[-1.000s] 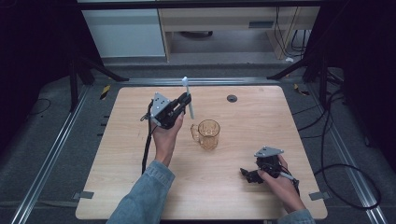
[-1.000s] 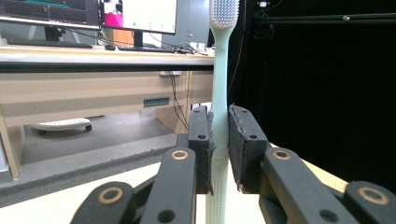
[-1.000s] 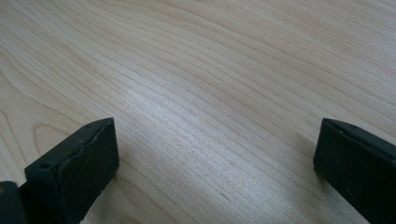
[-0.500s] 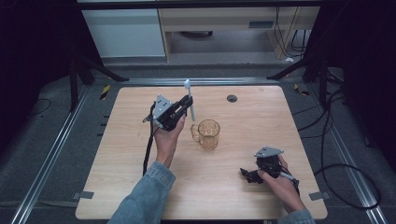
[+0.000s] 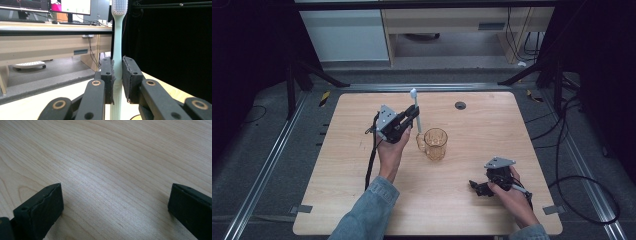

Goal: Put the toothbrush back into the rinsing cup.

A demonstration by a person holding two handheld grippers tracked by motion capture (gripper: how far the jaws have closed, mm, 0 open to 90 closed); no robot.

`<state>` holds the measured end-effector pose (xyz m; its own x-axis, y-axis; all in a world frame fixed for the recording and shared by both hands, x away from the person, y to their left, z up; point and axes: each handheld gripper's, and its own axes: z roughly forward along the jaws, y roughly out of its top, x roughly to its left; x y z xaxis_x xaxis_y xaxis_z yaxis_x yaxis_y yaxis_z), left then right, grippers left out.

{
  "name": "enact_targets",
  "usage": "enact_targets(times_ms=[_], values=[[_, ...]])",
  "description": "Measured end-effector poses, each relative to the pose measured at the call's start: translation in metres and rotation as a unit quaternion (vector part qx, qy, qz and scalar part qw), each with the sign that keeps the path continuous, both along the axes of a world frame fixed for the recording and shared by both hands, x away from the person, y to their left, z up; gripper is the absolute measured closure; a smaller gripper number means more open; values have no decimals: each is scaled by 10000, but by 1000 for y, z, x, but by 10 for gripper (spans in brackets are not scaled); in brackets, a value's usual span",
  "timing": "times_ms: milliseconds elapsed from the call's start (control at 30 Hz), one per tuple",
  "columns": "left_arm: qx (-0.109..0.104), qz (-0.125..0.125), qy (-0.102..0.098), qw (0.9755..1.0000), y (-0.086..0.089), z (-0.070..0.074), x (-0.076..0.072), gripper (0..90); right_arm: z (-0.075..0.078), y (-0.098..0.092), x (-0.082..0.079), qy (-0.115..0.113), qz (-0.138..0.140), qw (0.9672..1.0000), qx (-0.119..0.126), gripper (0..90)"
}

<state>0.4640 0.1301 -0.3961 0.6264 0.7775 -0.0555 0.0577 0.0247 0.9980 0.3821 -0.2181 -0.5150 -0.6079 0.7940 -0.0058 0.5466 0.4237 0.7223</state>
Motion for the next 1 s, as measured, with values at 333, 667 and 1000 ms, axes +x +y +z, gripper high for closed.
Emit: enact_targets(times_ms=[333, 667, 1000], values=[[-6, -27, 101, 9999, -4, -11, -1, 791, 0, 0, 0, 1, -6, 10000, 2, 4], [20, -41, 178, 9998, -6, -22, 0, 791, 0, 0, 0, -5, -1, 10000, -2, 4], [67, -22, 250, 9997, -6, -30, 1, 790, 0, 0, 0, -5, -2, 10000, -1, 4]])
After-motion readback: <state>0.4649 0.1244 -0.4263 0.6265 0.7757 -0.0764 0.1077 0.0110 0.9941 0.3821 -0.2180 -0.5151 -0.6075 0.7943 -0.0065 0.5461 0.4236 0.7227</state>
